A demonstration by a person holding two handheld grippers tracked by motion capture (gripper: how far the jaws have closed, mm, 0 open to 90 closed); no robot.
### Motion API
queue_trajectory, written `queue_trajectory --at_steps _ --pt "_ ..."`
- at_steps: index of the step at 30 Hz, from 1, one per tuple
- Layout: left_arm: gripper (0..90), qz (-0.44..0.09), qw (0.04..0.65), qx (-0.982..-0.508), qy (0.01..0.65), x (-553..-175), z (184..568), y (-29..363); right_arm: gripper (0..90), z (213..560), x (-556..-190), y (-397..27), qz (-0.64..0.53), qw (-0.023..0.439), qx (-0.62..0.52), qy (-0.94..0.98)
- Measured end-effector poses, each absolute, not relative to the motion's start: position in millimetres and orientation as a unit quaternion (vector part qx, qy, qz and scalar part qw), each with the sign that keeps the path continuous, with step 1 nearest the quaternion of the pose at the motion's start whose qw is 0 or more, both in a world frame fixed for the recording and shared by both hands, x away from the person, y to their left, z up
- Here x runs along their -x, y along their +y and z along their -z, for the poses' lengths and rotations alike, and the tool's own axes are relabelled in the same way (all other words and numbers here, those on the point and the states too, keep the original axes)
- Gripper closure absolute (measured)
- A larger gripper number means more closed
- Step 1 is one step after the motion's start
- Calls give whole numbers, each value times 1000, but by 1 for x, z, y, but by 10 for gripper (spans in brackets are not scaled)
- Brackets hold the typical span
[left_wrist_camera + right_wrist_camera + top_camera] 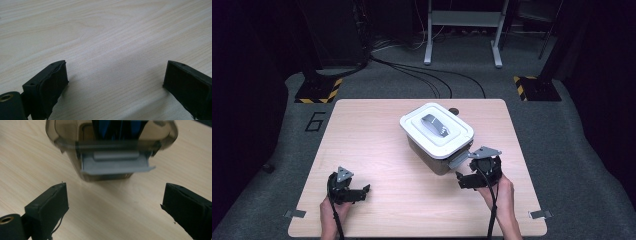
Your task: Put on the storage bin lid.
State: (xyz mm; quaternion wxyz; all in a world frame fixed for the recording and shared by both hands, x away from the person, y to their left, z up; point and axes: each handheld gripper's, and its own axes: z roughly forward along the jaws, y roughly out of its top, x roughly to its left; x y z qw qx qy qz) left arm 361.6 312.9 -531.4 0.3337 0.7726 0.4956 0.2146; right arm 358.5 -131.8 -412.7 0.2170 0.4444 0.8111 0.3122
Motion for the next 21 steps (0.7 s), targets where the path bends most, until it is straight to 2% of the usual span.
queue_trajectory --at_steps 9,19,21 --pt "50 -215 334 -773 496 -362 531 313 48 462 -351 -141 -303 188 -473 806" --pt "50 -215 334 -773 496 -362 531 313 12 520 -345 -147 -285 179 -500 798" --pt "50 -215 334 -773 496 -362 531 313 0 525 -343 -150 -301 190 -505 786"
